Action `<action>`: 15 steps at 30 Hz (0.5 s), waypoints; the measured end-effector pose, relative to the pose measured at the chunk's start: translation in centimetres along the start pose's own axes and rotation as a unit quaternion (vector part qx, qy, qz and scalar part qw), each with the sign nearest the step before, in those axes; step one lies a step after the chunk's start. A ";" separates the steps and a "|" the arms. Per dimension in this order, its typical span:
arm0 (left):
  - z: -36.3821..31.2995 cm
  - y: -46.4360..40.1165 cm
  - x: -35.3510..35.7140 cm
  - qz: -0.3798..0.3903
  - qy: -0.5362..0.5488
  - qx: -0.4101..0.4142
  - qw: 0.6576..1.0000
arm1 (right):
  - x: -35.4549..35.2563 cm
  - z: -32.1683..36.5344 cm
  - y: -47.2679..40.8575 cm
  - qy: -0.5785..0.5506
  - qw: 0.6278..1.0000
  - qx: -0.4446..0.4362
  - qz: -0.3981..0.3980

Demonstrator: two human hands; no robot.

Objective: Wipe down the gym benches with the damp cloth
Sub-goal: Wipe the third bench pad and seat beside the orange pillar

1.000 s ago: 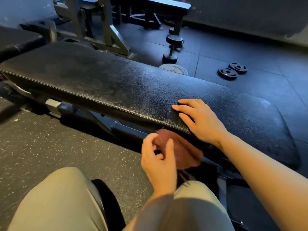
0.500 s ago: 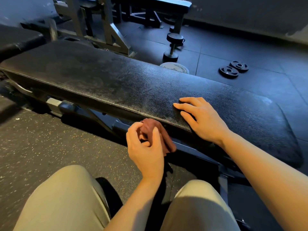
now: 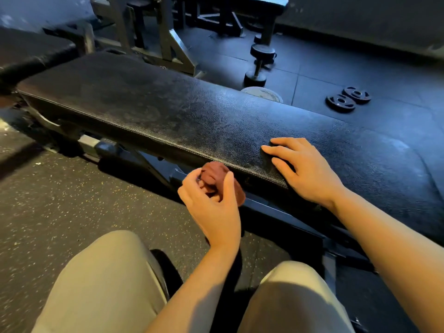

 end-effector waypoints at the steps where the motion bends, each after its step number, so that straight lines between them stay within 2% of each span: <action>1: -0.2 0.5 0.3 0.012 -0.003 0.009 1.000 | 0.0 0.0 0.0 0.000 1.000 0.001 0.000; 5: 0.4 4.7 3.1 0.124 0.045 -0.028 0.991 | -0.1 0.2 0.0 -0.004 1.000 0.002 -0.007; 8: 0.5 6.1 3.8 0.155 0.058 -0.073 0.983 | -0.2 0.2 0.0 -0.007 1.000 0.001 -0.009; 10: 0.2 5.0 2.5 0.125 0.057 -0.078 0.987 | -0.3 0.2 0.1 -0.009 1.000 0.000 -0.011; 13: -0.3 1.3 -0.1 0.004 0.076 -0.041 0.996 | -0.3 0.1 0.1 -0.011 1.000 0.001 -0.011; 15: -0.6 -0.1 -0.1 -0.012 0.051 -0.019 0.998 | -0.2 0.1 0.1 -0.011 1.000 -0.002 -0.013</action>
Point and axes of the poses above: each hand's wrist, its own y-axis away from the middle knuckle, its own x-axis out of the palm, z = x × y, the point moved 6 cm from there along -y, towards the middle knuckle, and after that the axes turned 10 degrees about y, right-handed, at the moved point
